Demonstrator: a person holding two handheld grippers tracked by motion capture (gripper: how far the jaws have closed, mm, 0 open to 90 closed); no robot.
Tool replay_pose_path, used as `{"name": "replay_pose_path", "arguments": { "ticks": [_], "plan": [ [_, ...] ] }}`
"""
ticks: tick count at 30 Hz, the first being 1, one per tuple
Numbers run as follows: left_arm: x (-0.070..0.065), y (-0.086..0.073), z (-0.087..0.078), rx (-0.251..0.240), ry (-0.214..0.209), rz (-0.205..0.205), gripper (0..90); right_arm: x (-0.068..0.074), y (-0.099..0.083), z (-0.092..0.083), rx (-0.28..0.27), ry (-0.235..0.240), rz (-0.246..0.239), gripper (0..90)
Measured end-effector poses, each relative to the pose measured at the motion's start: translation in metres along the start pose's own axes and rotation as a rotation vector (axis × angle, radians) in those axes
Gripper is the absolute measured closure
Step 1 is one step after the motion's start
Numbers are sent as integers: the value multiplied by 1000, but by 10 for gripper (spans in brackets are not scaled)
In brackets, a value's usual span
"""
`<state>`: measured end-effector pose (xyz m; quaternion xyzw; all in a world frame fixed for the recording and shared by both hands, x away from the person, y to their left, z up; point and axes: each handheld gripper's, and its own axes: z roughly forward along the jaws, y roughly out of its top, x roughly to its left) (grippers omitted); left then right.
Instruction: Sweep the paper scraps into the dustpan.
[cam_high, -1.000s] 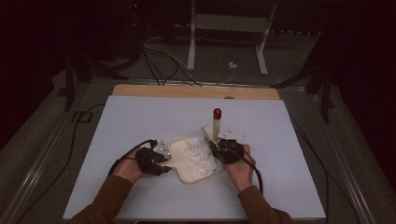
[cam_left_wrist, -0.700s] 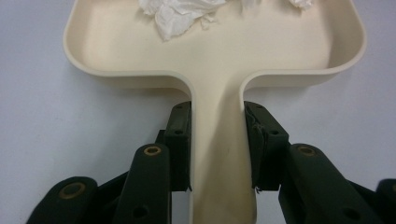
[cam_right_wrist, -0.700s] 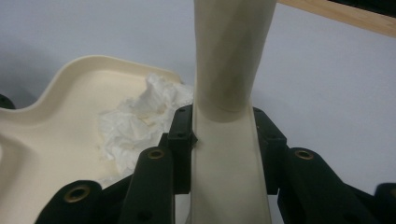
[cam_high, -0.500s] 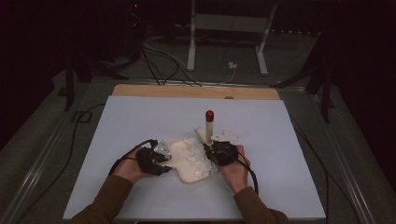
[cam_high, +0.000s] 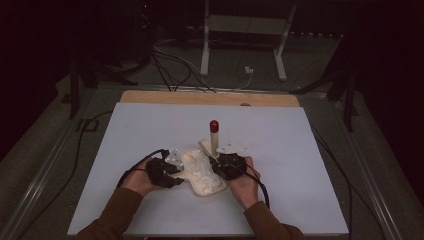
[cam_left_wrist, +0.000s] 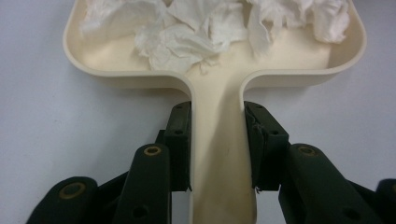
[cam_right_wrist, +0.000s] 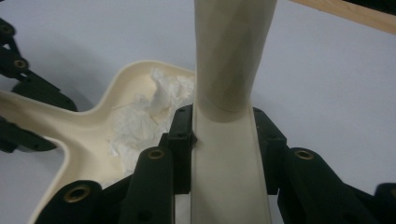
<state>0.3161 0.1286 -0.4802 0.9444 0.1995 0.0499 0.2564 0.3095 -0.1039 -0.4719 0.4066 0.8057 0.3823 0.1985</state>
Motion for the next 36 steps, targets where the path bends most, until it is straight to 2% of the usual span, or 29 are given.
{"name": "replay_pose_path", "arguments": {
  "ticks": [10, 14, 31, 36],
  "plan": [
    [0, 0, 0, -1, 2, 1, 663, 17, 7, 0, -8, 46, -22, 669],
    [0, 0, 0, -1, 0, -1, 663, 19, 9, -1, -12, 53, -21, 669],
    [-1, 0, 1, 0, 0, 3, 663, -13, 15, -17, -62, -7, 61, 669],
    [-1, 0, 1, -2, 0, 3, 663, -24, 13, -20, -64, -49, 63, 669]
  ]
}}
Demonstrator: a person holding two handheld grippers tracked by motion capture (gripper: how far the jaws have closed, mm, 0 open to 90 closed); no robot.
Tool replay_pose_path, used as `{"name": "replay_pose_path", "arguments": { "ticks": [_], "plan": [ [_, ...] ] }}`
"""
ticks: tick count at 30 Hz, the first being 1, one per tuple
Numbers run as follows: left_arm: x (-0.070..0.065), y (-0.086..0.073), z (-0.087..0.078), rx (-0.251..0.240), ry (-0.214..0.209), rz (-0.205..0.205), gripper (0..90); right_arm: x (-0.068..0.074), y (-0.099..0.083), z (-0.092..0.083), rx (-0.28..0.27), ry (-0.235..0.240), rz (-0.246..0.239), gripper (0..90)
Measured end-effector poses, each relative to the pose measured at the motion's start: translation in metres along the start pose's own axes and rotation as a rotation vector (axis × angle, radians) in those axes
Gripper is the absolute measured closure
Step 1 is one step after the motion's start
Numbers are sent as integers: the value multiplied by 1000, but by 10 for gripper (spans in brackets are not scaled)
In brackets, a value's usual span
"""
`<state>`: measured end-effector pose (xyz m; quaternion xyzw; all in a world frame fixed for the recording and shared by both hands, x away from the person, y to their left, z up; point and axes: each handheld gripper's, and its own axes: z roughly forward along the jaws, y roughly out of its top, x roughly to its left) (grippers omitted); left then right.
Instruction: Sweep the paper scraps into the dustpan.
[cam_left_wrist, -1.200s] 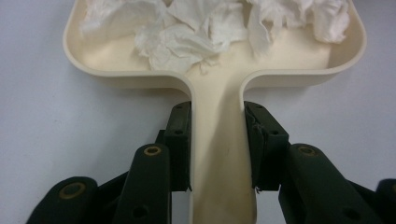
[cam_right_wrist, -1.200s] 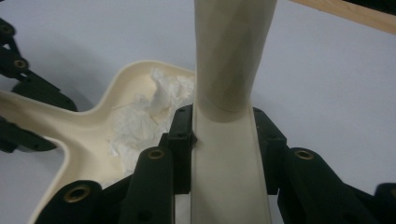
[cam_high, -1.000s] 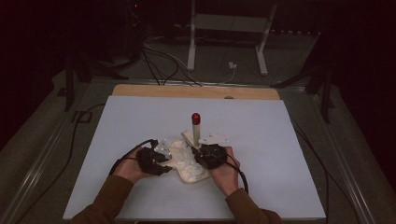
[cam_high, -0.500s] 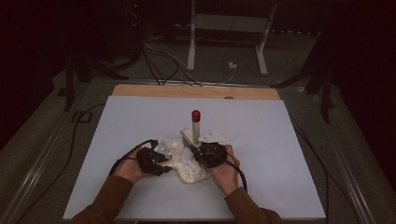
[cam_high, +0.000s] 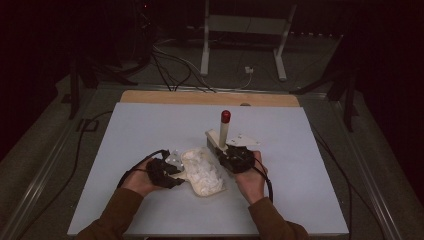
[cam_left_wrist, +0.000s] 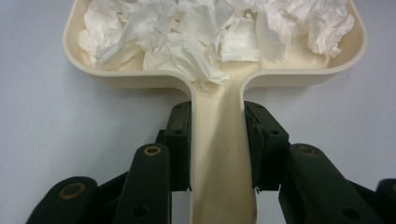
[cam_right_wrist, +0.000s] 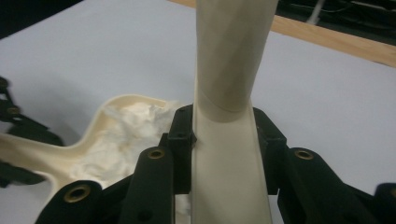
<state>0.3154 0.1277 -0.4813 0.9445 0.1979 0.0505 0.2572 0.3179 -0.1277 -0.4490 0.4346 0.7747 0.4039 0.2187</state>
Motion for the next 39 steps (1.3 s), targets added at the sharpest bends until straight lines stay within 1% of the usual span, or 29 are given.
{"name": "replay_pose_path", "arguments": {
  "ticks": [4, 8, 11, 14, 18, 19, 22, 28, 32, 39],
  "plan": [
    [0, 0, 0, 1, 2, 2, 663, -9, -4, 1, 10, -25, 12, 670],
    [0, 0, 0, -1, 1, 2, 663, -12, -10, 8, 35, -43, 9, 669],
    [0, 1, 1, -1, -2, 2, 663, -7, -16, 13, 51, -41, 5, 669],
    [-1, 1, 2, -2, -4, 0, 663, 1, -19, 16, 45, -32, 2, 670],
    [-1, 2, 2, -2, 1, 4, 663, 13, -21, 18, 40, -19, -10, 670],
    [-2, 2, 3, -8, 1, -2, 663, 15, -21, 18, 41, -12, -10, 670],
    [-2, 2, 3, -6, 3, -1, 663, 21, -20, 17, 41, 0, -21, 670],
    [-3, 2, 6, -21, 9, -14, 663, 27, -18, 16, 28, 25, -19, 670],
    [-5, 1, 10, -51, 15, -34, 664, 32, -17, 16, 31, 44, -20, 670],
    [-6, 1, 13, -55, 20, -46, 664, 36, -16, 15, 43, 57, -39, 670]
  ]
}}
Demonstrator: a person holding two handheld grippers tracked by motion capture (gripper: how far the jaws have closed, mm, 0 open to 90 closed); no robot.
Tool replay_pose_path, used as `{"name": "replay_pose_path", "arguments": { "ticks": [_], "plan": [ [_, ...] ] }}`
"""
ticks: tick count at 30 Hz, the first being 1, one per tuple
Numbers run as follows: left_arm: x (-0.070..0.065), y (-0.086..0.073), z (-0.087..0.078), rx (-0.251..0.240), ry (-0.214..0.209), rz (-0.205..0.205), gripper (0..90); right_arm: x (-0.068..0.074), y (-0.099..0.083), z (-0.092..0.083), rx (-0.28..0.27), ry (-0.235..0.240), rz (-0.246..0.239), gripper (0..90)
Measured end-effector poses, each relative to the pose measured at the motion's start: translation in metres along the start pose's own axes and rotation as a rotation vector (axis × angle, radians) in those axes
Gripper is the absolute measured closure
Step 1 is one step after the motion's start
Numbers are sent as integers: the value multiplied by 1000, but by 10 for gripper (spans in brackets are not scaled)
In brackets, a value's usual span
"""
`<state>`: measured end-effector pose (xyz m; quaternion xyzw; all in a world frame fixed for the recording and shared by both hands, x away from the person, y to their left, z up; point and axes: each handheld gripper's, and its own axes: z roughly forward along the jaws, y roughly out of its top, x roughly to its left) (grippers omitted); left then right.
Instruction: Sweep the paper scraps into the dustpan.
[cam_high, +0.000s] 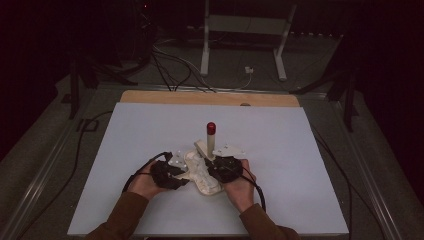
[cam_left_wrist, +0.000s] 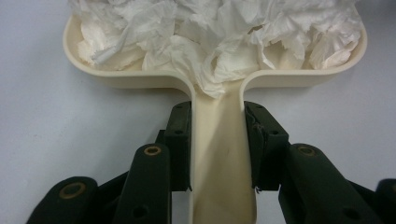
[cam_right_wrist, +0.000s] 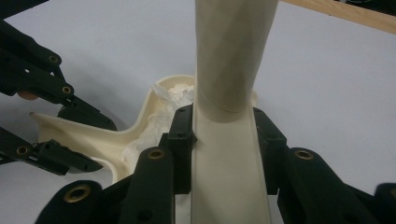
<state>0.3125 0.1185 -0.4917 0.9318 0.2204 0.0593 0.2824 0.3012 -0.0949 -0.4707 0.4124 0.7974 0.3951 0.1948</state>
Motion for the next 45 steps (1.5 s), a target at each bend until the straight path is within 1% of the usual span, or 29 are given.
{"name": "replay_pose_path", "arguments": {
  "ticks": [7, 12, 14, 19, 24, 28, 30, 31, 33, 34, 35, 36, 38, 39, 45],
  "plan": [
    [-1, 1, 2, 16, -10, -21, 663, 1, 2, 1, 11, 14, -18, 669],
    [-2, 1, 4, 27, -8, -28, 662, -2, 2, 1, 15, 14, -13, 669],
    [-1, 1, 5, 51, -8, -9, 662, -2, 2, 1, 16, 13, -14, 669],
    [-1, -1, 9, 51, -8, -16, 662, -2, 2, 2, 20, 17, -17, 669],
    [-1, -3, 12, 62, -7, -18, 659, -2, 1, 2, 20, 22, -14, 669],
    [-1, -3, 13, 60, -9, -29, 655, -1, 1, 2, 21, 26, -11, 670],
    [-1, -3, 13, 52, -8, -44, 650, 0, 1, 2, 21, 26, -11, 670],
    [-1, -2, 13, 59, -8, -39, 649, 0, 1, 2, 21, 29, -10, 670],
    [-1, -2, 13, 63, -8, -44, 648, 1, 1, 2, 20, 30, -13, 669],
    [-1, -2, 14, 58, -9, -55, 648, 2, 1, 3, 20, 31, -13, 669],
    [-1, -2, 14, 59, -7, -55, 647, 2, 1, 3, 20, 32, -14, 669],
    [-1, -2, 13, 67, -5, -46, 647, 2, 1, 3, 20, 32, -14, 669],
    [-2, -2, 14, 62, 0, -51, 646, 2, 1, 3, 20, 33, -14, 670],
    [-3, -2, 14, 68, 5, -40, 645, 2, 1, 3, 19, 34, -15, 670],
    [-7, -1, 14, 76, 26, -22, 645, 2, 1, 3, 20, 35, -15, 669]
  ]
}}
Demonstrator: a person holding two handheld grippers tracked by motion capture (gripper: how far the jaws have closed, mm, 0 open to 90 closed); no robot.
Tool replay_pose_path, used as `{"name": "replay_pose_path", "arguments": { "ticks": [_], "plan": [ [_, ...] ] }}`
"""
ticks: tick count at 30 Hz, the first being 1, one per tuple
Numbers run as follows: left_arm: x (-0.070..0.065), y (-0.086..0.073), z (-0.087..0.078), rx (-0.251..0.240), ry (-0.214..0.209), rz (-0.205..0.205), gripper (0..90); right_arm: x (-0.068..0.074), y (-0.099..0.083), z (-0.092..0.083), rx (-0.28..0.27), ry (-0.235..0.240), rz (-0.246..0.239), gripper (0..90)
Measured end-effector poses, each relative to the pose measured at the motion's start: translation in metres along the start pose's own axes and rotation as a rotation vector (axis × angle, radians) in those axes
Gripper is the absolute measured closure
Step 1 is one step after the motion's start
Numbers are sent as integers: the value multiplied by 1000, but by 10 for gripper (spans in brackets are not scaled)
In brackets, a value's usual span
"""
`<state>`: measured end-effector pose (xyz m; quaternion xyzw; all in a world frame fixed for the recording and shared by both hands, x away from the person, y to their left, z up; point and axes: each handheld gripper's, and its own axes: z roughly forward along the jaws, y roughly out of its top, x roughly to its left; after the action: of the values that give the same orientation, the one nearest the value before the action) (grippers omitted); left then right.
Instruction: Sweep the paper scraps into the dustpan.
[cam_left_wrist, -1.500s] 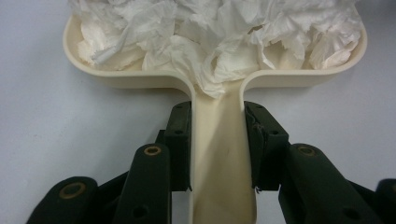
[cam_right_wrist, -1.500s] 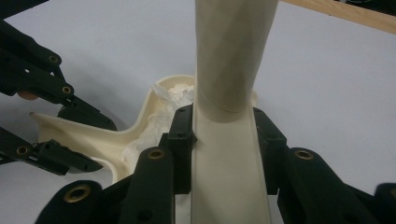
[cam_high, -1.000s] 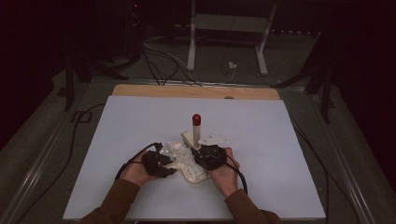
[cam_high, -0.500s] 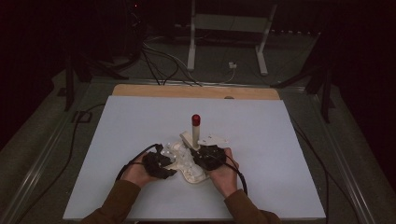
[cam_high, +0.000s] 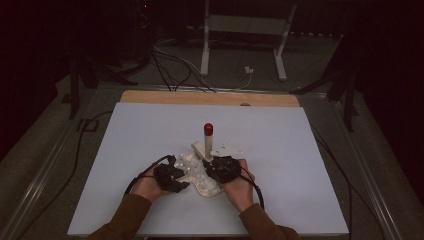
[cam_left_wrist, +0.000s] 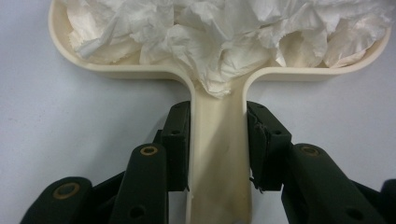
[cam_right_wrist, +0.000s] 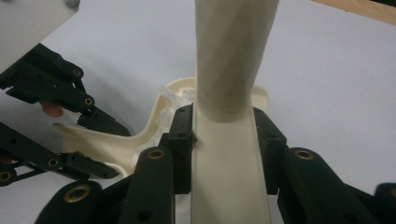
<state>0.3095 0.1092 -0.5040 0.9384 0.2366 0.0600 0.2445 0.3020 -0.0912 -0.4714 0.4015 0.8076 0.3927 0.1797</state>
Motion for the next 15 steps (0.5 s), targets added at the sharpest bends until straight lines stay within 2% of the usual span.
{"name": "replay_pose_path", "arguments": {
  "ticks": [8, 11, 15],
  "plan": [
    [-1, 0, -1, 6, 9, 24, 661, -1, 0, -1, 0, -1, 1, 668],
    [-1, -2, 0, -14, 2, 13, 664, -4, 1, -1, 2, 1, 2, 668],
    [0, -4, -1, -28, 5, 27, 666, -7, 2, -2, 2, -7, -1, 669]
  ]
}}
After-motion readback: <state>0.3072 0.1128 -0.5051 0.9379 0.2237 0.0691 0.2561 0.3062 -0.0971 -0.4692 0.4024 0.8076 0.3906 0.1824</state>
